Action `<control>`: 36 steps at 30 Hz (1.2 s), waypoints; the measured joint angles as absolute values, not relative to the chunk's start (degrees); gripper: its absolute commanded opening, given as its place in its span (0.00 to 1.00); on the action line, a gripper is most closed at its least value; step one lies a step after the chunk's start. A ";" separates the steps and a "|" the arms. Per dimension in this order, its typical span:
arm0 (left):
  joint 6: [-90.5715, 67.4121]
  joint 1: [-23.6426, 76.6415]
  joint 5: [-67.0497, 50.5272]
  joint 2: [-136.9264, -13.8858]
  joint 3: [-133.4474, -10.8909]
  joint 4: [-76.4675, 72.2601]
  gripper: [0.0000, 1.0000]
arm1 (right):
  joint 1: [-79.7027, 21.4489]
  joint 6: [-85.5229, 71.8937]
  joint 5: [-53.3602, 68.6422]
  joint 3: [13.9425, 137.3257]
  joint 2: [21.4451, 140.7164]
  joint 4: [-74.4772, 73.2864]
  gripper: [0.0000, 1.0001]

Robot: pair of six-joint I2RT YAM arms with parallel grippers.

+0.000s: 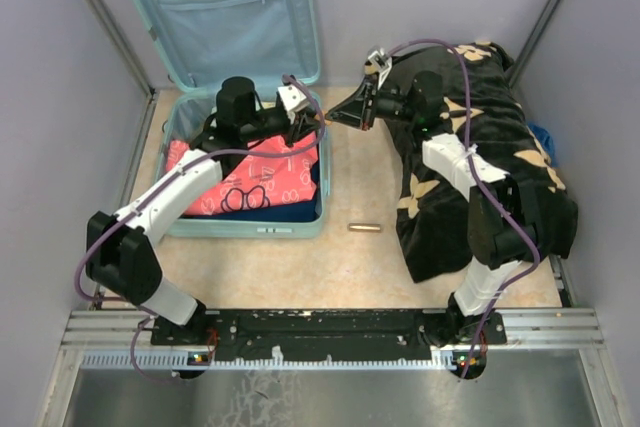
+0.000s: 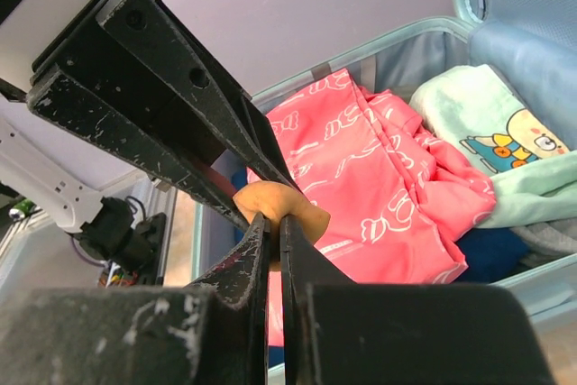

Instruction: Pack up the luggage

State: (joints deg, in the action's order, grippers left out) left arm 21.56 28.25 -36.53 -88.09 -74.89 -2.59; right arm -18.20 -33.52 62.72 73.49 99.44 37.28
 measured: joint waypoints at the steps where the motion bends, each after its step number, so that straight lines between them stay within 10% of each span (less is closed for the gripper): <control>1: 21.43 28.23 -36.56 -88.27 -75.11 -2.57 0.06 | -18.15 -33.50 62.67 73.49 99.44 37.28 0.06; 10: 20.78 26.68 -36.23 -88.73 -75.35 -1.76 0.00 | -17.15 -32.27 63.20 73.49 99.26 36.32 0.70; 24: 22.98 4.19 -29.45 -88.73 -75.29 10.61 0.07 | -10.48 10.72 54.76 78.72 95.26 -9.08 0.98; 36: 24.51 -5.56 -12.84 -103.15 -83.99 16.99 0.27 | -10.48 28.51 43.79 70.19 86.76 -22.48 0.99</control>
